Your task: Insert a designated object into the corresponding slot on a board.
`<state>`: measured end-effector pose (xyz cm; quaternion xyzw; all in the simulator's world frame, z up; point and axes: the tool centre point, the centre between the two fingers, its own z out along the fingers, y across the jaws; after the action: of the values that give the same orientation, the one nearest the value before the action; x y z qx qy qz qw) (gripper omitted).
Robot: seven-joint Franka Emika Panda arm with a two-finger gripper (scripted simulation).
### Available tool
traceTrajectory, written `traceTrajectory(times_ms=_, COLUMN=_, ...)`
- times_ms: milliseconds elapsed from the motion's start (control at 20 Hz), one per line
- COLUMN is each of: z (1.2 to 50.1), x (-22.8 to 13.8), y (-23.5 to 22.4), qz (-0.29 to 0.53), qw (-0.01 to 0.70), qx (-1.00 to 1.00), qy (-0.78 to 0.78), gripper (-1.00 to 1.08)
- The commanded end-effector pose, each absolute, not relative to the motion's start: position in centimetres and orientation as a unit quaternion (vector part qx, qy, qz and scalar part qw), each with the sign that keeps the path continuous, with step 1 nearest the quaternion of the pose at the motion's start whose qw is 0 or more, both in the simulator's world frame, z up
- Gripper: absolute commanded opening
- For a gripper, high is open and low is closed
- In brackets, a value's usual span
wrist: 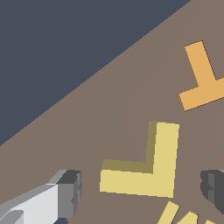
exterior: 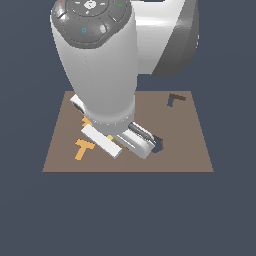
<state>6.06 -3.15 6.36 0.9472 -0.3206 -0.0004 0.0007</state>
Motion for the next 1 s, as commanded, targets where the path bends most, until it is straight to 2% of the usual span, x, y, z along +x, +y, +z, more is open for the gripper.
traceTrajectory(times_ms=0, z=5.7, x=6.4, y=-3.5, qz=0.0, qw=0.0, qx=0.94, qy=-0.34, gripper=1.0)
traceTrajectory(times_ms=900, z=3.0, x=6.6, y=-3.9, qz=0.0, qw=0.0, qx=0.932, qy=-0.361, gripper=1.0)
traceTrajectory(times_ms=950, z=3.0, x=6.6, y=-3.9, qz=0.0, qw=0.0, qx=0.932, qy=-0.361, gripper=-1.0)
